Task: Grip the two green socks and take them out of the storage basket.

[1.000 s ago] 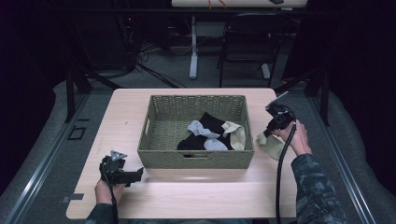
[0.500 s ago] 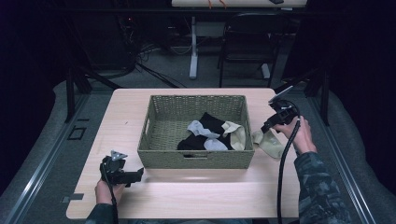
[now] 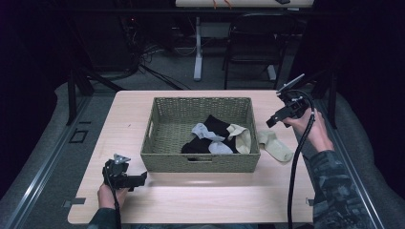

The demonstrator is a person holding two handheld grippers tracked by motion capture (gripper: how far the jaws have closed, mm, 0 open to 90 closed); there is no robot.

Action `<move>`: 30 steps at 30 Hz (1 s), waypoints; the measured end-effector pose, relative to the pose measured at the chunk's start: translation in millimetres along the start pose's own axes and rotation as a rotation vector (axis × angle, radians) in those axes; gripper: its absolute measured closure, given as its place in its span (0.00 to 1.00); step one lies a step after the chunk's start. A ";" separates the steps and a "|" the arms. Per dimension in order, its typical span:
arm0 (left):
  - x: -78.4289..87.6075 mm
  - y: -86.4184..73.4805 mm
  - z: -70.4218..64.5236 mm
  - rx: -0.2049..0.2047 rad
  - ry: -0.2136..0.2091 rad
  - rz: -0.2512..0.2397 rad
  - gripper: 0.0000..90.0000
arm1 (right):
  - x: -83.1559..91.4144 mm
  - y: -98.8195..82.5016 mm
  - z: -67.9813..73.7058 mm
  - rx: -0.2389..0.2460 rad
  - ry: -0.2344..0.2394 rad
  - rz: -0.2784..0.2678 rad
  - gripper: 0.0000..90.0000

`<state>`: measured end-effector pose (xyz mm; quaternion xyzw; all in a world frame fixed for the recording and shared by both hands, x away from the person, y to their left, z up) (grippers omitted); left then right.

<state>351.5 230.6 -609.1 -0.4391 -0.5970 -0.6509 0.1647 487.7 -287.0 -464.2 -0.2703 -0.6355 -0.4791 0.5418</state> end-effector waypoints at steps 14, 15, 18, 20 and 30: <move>1.6 -0.2 0.0 0.002 -0.004 -0.008 0.00 | 26.4 29.9 31.5 0.098 0.016 -0.043 0.08; 1.6 -0.1 0.0 0.002 -0.004 -0.009 0.00 | 26.7 32.1 33.7 0.099 0.014 -0.043 0.07; 1.1 0.3 -0.2 0.000 -0.010 -0.012 0.00 | 28.7 39.8 41.5 0.121 0.017 -0.045 0.03; 0.9 0.4 -0.4 0.000 -0.014 -0.013 0.00 | 29.9 45.1 48.2 0.135 0.025 -0.047 0.02; 1.3 0.5 -0.5 0.000 -0.020 -0.015 0.00 | 24.8 66.8 79.6 0.191 0.031 -0.037 0.02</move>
Point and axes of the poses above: each handheld gripper's, and its own axes: x roughly backward along the jaws, y roughly out of its top, z roughly to its left, the point moved 6 cm from there along -x, roughly forward along the jaws, and after that the axes turned 5 degrees about -y, right-handed, at the moved point
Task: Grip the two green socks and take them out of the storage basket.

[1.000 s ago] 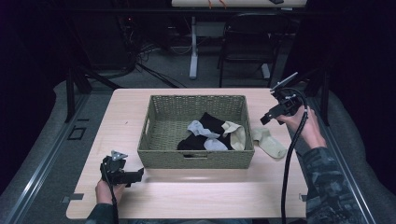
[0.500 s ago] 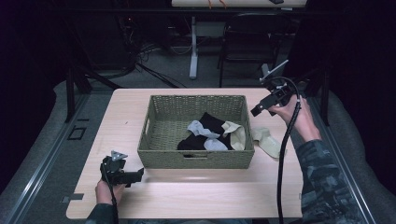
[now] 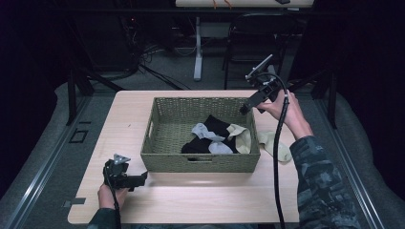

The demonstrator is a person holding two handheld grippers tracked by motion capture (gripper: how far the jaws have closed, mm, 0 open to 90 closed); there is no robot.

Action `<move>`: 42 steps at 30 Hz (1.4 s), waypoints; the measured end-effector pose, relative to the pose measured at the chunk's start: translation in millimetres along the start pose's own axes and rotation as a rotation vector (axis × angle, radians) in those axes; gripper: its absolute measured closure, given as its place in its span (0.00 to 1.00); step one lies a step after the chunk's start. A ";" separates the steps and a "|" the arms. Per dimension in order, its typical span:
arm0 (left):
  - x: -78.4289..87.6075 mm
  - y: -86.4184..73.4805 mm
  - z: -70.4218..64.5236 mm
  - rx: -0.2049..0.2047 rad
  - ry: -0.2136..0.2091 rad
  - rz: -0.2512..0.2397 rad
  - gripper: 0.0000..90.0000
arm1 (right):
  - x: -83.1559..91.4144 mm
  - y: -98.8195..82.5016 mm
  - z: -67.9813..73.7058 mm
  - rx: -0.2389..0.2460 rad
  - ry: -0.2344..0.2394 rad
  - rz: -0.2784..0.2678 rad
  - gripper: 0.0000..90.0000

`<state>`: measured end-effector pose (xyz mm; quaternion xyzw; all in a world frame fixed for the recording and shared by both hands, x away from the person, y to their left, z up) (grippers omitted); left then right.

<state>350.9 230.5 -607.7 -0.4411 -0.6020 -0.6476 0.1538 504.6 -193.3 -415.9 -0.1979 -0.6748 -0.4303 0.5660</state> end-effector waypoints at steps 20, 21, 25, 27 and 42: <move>0.4 0.9 -0.2 -0.002 -0.003 -0.011 0.00 | -54.9 19.9 22.9 0.072 0.007 0.097 0.20; 0.4 1.0 -0.3 -0.002 -0.004 -0.011 0.00 | -58.8 19.5 23.0 0.064 0.008 0.100 0.20; 0.2 1.1 -0.9 -0.003 -0.005 -0.010 0.00 | -72.7 16.9 21.9 0.045 0.010 0.110 0.23; 0.2 1.1 -1.2 -0.004 -0.005 -0.009 0.00 | -78.6 15.2 20.3 0.052 0.006 0.125 0.24; 0.2 1.4 -1.7 -0.012 -0.003 -0.006 0.00 | -116.8 5.6 19.0 0.027 -0.055 0.179 0.36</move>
Point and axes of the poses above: each handheld gripper's, and its own axes: x roughly backward along the jaws, y roughly out of its top, z roughly to its left, the point moved 6 cm from there along -x, roughly forward along the jaws, and after that the axes turned 5 degrees about -y, right-handed, at the moved point
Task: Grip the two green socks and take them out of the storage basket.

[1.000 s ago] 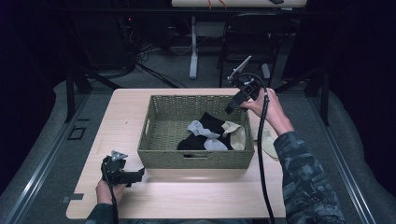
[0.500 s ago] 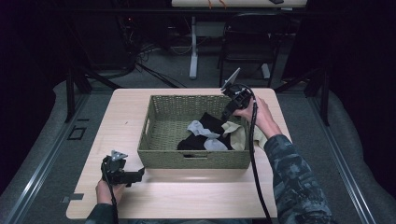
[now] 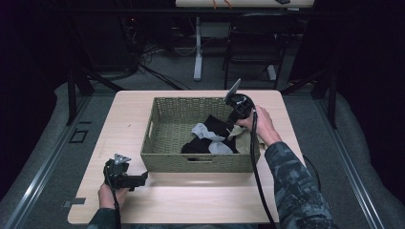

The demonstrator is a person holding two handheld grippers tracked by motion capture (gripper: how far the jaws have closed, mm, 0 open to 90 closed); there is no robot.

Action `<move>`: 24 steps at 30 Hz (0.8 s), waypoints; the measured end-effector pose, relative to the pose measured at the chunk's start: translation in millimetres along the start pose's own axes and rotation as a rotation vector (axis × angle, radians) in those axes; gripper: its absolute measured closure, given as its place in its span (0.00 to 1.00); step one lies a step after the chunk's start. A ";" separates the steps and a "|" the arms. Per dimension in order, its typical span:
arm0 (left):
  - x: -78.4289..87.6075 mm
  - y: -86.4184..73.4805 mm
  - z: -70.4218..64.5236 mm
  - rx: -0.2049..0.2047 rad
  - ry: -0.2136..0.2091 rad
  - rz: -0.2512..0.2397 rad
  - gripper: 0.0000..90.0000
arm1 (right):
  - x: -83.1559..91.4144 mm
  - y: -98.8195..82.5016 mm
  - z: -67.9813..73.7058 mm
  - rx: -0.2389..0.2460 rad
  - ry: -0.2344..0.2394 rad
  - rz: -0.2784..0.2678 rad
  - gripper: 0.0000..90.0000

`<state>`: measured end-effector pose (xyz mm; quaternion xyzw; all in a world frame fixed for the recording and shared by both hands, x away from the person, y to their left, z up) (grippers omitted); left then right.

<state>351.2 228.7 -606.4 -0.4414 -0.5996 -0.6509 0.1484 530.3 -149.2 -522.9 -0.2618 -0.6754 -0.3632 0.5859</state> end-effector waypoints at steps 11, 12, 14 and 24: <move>-0.1 0.0 0.0 -0.001 0.002 0.002 0.00 | -13.1 -3.7 -1.7 0.012 -0.054 0.058 0.35; 0.0 -0.1 -0.2 0.000 0.002 0.003 0.00 | -14.4 -4.0 -1.8 0.006 -0.057 0.059 0.34; 0.0 0.0 -0.2 0.001 0.002 0.003 0.00 | -16.8 -4.0 -1.9 -0.009 -0.053 0.047 0.34; -0.4 0.1 -0.2 0.001 0.002 0.002 0.00 | -21.5 -6.3 -0.5 -0.015 -0.030 0.091 0.46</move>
Point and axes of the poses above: each handheld gripper's, and its own axes: x roughly backward along the jaws, y roughly out of its top, z roughly to its left, the point moved 6 cm from there along -x, roughly forward along the jaws, and after that the axes turned 5 degrees about -y, right-handed, at the moved point
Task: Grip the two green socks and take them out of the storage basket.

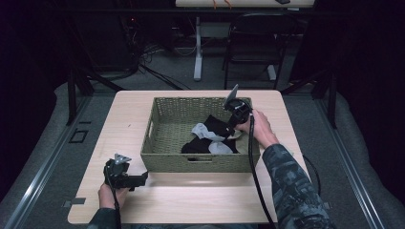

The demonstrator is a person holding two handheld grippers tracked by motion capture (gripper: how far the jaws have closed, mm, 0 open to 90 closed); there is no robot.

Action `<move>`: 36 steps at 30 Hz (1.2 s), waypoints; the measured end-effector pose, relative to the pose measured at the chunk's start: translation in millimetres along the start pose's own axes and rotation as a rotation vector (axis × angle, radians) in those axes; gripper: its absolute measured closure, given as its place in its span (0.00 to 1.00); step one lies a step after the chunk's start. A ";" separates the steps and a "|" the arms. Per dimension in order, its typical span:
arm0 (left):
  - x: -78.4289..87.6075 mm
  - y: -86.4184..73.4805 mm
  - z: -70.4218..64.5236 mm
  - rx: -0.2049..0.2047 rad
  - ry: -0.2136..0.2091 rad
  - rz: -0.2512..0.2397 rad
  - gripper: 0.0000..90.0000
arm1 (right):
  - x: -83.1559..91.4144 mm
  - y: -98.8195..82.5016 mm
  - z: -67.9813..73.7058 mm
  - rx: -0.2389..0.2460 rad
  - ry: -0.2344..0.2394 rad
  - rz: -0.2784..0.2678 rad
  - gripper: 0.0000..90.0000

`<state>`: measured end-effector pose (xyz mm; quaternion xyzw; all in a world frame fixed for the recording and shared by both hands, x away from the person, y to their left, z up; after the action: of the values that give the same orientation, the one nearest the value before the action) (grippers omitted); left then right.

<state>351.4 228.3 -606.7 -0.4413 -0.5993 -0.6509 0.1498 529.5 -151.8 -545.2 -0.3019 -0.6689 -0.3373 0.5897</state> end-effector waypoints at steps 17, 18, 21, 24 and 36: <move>0.8 0.0 0.9 -0.001 0.005 -0.005 0.00 | 2.2 -5.2 -2.6 -0.058 0.016 0.010 0.97; 0.7 0.0 0.9 -0.001 0.004 -0.004 0.00 | 4.3 -5.1 -2.5 -0.055 0.017 -0.002 0.97; 0.3 0.6 -0.1 -0.001 0.002 -0.003 0.00 | 13.6 -5.7 -1.8 -0.050 0.034 -0.016 0.97; -0.3 1.9 -1.1 -0.004 0.000 -0.004 0.00 | 26.8 -5.5 -2.3 -0.029 0.037 -0.034 0.97; 1.4 0.6 0.4 0.003 0.005 -0.009 0.00 | 75.1 -4.9 -3.2 0.003 0.058 -0.088 0.97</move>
<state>351.1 229.0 -605.2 -0.4370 -0.6018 -0.6517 0.1491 518.3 -156.8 -470.8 -0.2614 -0.6644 -0.3706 0.5940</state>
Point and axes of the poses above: each handheld gripper's, and its own axes: x roughly backward along the jaws, y roughly out of its top, z roughly to its left, the point moved 6 cm from there along -x, roughly forward along the jaws, and after that the axes turned 5 degrees about -y, right-handed, at the moved point
